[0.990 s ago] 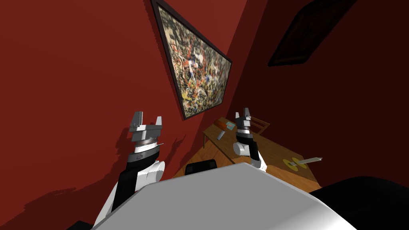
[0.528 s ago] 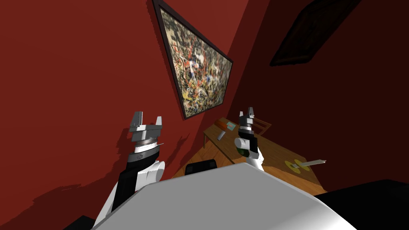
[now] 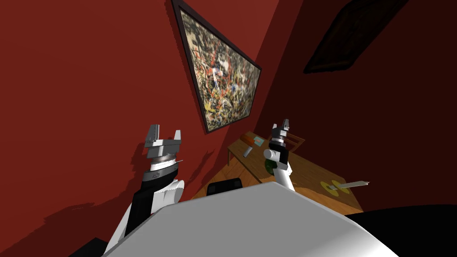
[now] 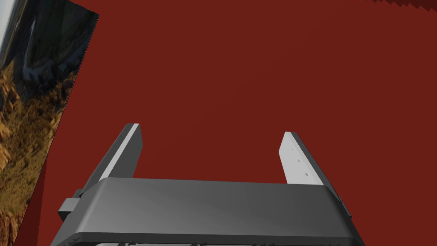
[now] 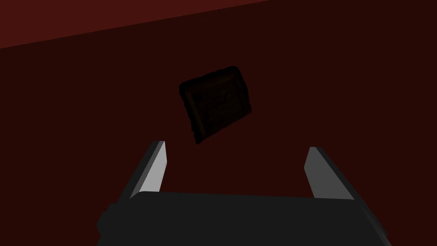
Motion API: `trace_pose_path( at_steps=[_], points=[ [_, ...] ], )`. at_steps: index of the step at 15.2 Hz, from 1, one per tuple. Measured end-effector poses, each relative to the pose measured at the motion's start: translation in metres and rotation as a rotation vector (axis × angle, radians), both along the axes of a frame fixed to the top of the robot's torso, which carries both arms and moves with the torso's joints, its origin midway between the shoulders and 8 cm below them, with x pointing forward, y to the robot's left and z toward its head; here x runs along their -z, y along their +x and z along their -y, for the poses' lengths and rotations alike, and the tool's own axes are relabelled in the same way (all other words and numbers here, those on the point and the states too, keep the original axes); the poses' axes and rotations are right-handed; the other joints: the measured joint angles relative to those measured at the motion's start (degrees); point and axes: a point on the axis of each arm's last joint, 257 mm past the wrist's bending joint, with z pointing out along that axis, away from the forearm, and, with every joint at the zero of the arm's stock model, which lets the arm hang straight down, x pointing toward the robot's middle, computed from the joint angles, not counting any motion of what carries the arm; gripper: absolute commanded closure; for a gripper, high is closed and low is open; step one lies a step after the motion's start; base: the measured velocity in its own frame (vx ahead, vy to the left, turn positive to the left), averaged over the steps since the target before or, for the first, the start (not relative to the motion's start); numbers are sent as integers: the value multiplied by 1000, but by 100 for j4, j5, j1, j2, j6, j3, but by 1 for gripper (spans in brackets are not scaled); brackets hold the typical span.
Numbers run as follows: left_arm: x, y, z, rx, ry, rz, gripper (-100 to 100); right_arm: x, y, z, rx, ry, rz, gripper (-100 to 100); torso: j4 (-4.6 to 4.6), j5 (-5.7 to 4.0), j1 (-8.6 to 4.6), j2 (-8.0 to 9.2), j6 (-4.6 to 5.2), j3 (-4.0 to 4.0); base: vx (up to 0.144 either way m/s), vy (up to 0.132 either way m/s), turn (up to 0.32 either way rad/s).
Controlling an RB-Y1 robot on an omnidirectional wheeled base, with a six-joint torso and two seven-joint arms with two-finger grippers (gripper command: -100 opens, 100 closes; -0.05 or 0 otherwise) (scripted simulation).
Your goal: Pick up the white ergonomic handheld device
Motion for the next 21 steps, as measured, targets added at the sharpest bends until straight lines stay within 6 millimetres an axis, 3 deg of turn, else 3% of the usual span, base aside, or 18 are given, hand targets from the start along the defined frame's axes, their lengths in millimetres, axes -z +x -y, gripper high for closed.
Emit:
trace_pose_path(
  at_steps=[13, 21],
  points=[
    [0, 0, 0, 0, 0, 0, 0, 18, -8, 121, 188, 248, 105, -100, -1, 0, 2, -2, 1, -1, 7, 0, 24],
    [0, 0, 0, 0, 0, 0, 0, 57, -14, 178, 282, 432, 156, -100, -1, 0, 2, -3, 0, -2, 7, 2, 19]
  ],
)
